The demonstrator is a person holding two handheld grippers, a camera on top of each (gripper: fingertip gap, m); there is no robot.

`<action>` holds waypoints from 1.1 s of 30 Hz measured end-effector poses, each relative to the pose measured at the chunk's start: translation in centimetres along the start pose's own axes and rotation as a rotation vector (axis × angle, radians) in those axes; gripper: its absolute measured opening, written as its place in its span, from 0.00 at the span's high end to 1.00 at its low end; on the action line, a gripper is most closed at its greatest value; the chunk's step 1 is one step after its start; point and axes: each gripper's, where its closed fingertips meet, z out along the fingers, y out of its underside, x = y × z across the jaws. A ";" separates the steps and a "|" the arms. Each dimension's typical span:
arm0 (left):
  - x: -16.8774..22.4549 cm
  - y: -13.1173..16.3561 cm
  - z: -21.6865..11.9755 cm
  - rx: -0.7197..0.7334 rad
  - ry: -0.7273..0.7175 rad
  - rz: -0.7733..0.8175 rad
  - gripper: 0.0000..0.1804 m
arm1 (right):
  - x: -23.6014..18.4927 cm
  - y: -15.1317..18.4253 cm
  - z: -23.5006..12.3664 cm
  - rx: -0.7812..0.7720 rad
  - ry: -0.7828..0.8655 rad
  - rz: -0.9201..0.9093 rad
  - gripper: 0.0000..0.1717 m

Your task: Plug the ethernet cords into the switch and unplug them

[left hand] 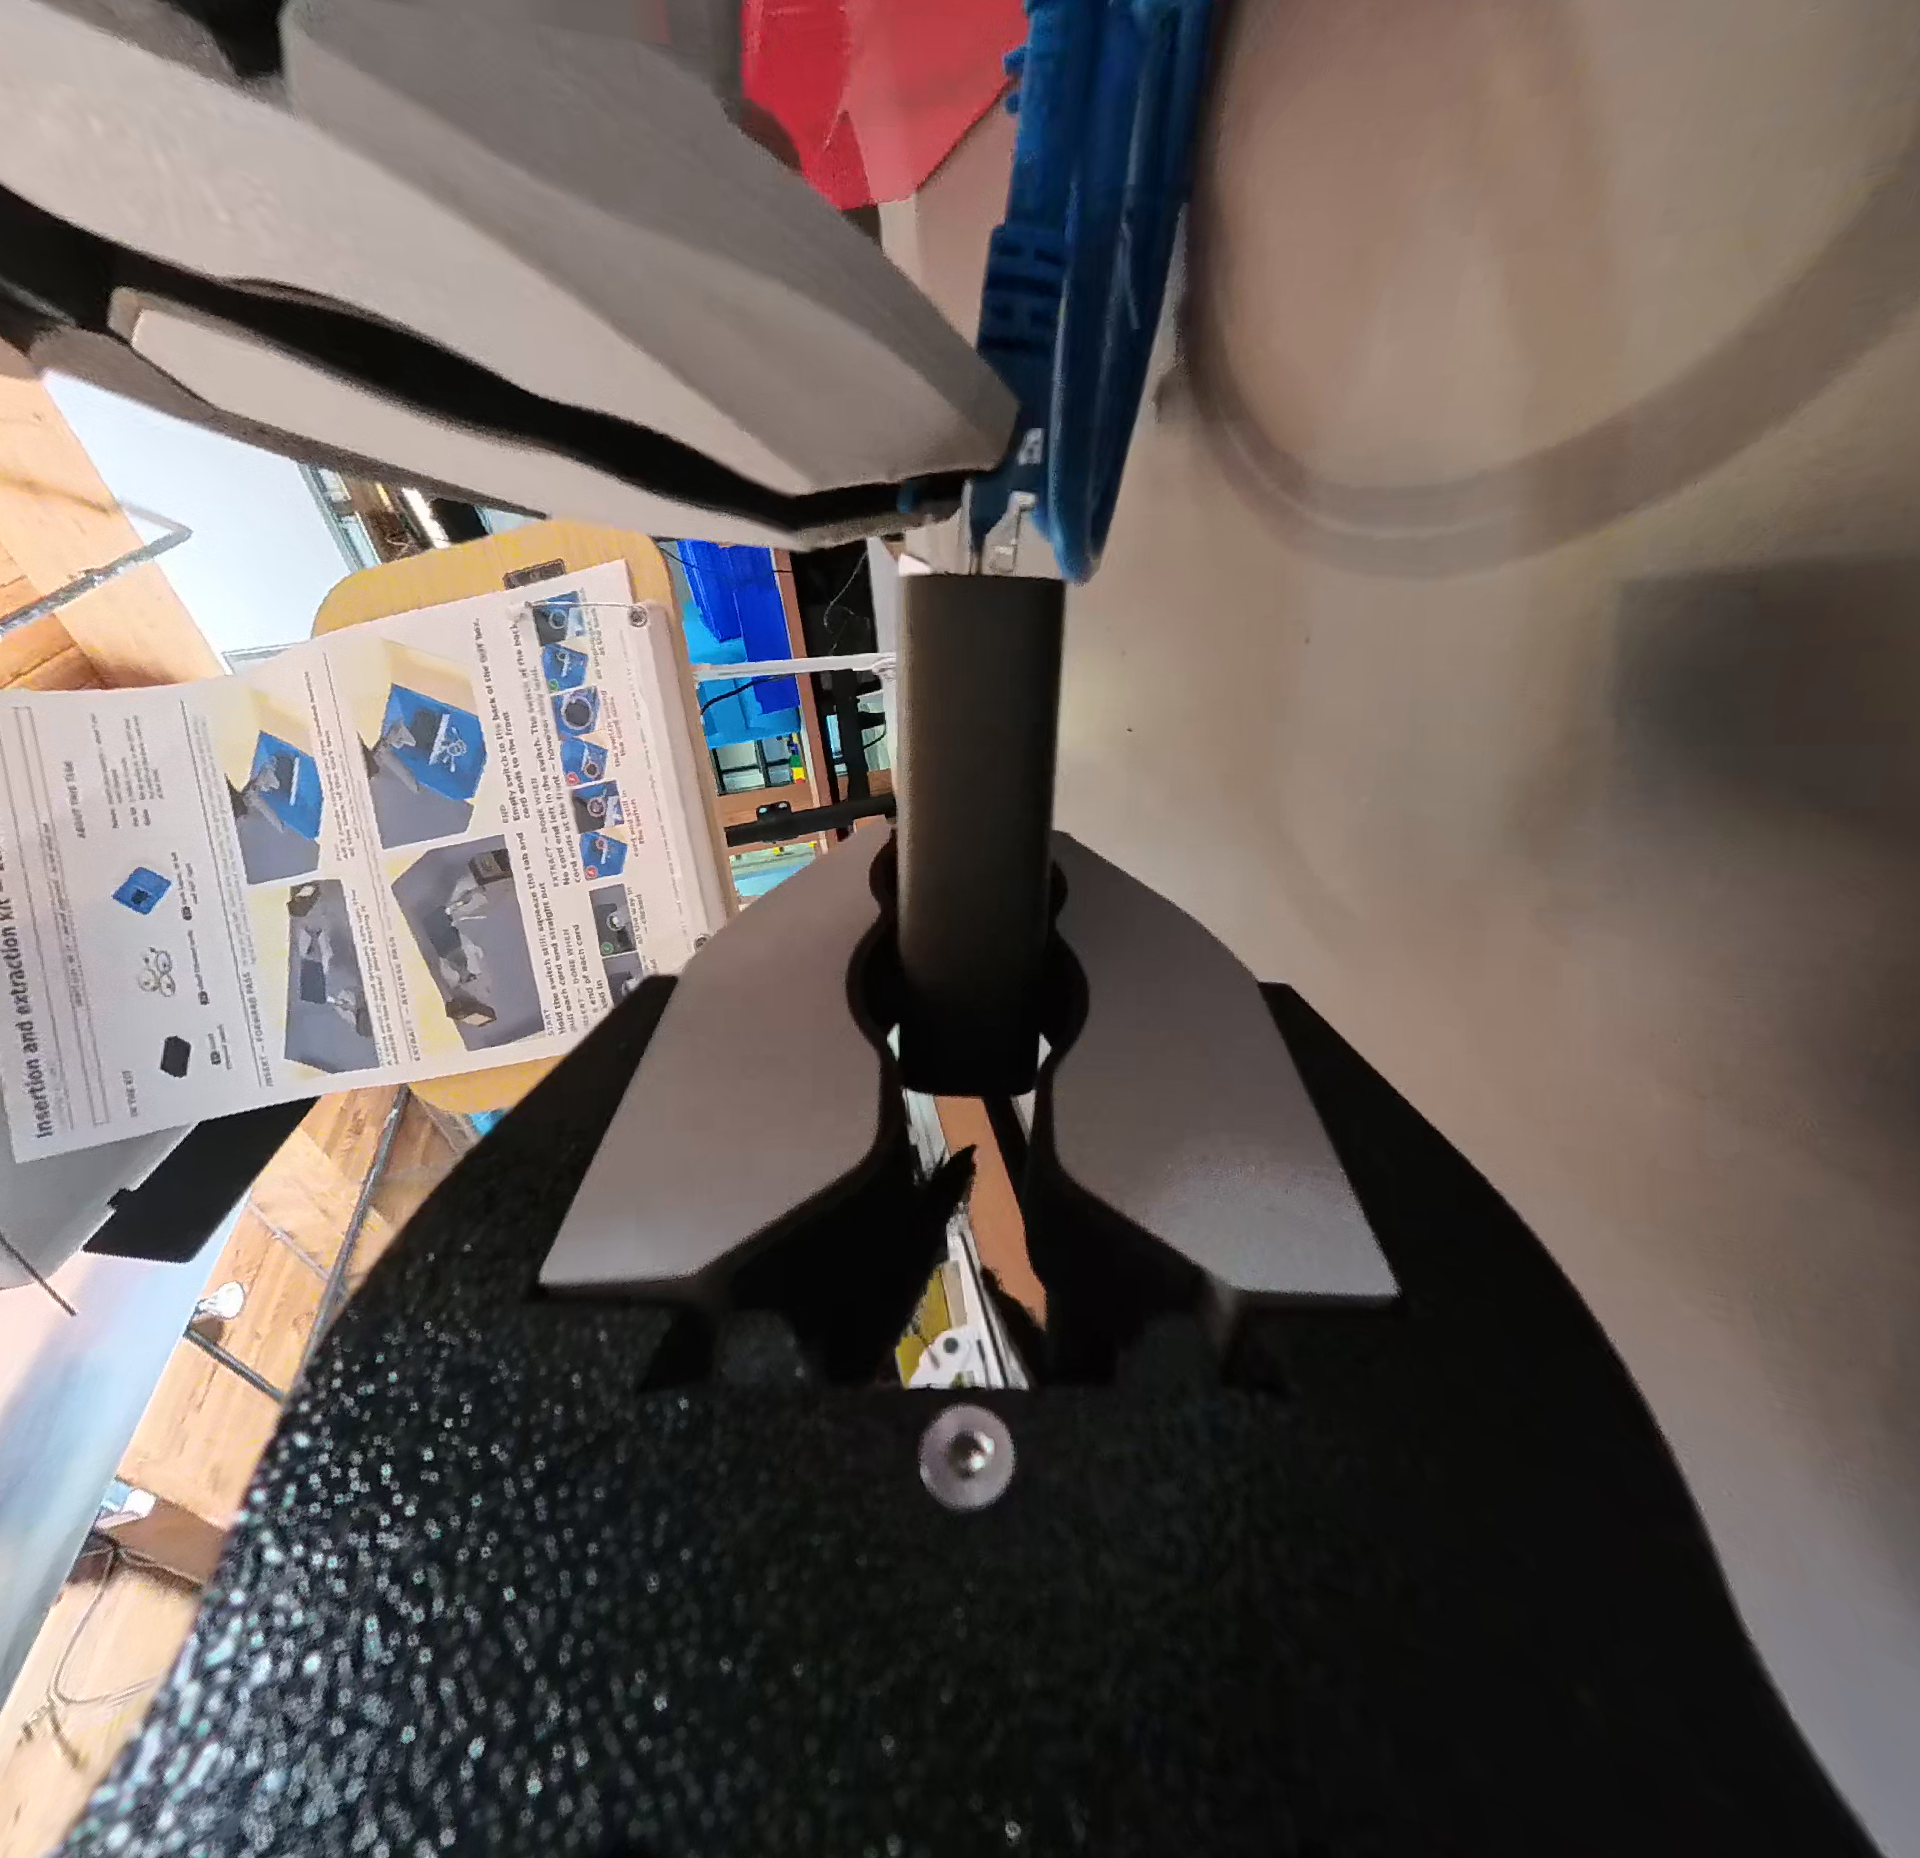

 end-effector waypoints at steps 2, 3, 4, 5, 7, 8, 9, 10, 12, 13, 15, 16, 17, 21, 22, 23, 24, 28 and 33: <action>-0.2 -0.1 0.0 -0.004 -0.010 -0.020 0.89 | 0.1 -0.1 -0.3 0.015 0.004 0.000 0.95; -0.3 -0.1 0.1 -0.008 -0.015 -0.028 0.89 | 0.2 -0.1 -0.4 0.019 0.008 -0.004 0.95; -0.4 -0.1 0.1 -0.014 -0.024 -0.028 0.89 | 0.3 -0.1 -0.4 0.023 0.011 -0.006 0.95; -0.4 -0.1 0.1 -0.021 -0.021 -0.033 0.89 | 0.3 -0.1 -0.4 0.022 0.010 -0.003 0.96; -0.4 -0.2 0.2 -0.032 -0.025 -0.031 0.89 | 0.3 -0.2 -0.4 0.028 0.006 -0.004 0.96; -0.3 -0.4 0.2 -0.032 -0.018 -0.043 0.89 | 0.3 -0.2 -0.4 0.032 0.003 -0.005 0.97; -0.3 -0.5 0.2 -0.036 -0.018 -0.050 0.89 | 0.3 -0.3 -0.5 0.038 0.002 -0.006 0.97; -0.3 -0.5 0.2 -0.040 -0.023 -0.053 0.89 | 0.4 -0.3 -0.6 0.042 0.002 0.001 0.98; -0.2 -0.4 0.4 -0.029 -0.007 -0.095 0.89 | 0.6 -0.3 -0.7 0.054 0.013 0.020 0.97; 0.0 -0.3 0.4 -0.022 0.009 -0.121 0.89 | 0.8 -0.4 -0.7 0.062 0.024 0.025 0.97; 0.3 0.1 0.5 -0.022 0.040 -0.153 0.88 | 1.3 -0.7 -0.8 0.100 0.062 0.009 0.96; 0.4 0.4 0.5 -0.032 0.054 -0.171 0.89 | 1.8 -1.1 -1.2 0.133 0.105 -0.006 0.96; 0.4 0.9 0.5 -0.046 0.060 -0.192 0.89 | 2.4 -1.3 -1.8 0.160 0.157 -0.020 0.90; 0.7 3.1 0.5 -0.120 0.120 -0.395 0.88 | 3.9 -1.8 -3.8 0.193 0.376 -0.156 0.66; 0.7 3.4 0.5 -0.122 0.138 -0.449 0.88 | 4.2 -1.8 -3.9 0.169 0.430 -0.206 0.65; 0.7 3.7 0.4 -0.123 0.153 -0.503 0.88 | 4.4 -1.9 -3.7 0.135 0.476 -0.257 0.65; 0.6 4.0 0.2 -0.121 0.161 -0.548 0.88 | 4.7 -1.9 -3.5 0.100 0.520 -0.307 0.65; -0.3 5.2 -0.4 -0.119 0.132 -0.584 0.88 | 6.0 -3.0 -2.7 0.029 0.671 -0.468 0.75; -1.2 5.9 -0.9 -0.132 0.079 -0.570 0.88 | 6.3 -3.9 -2.5 0.028 0.749 -0.573 0.92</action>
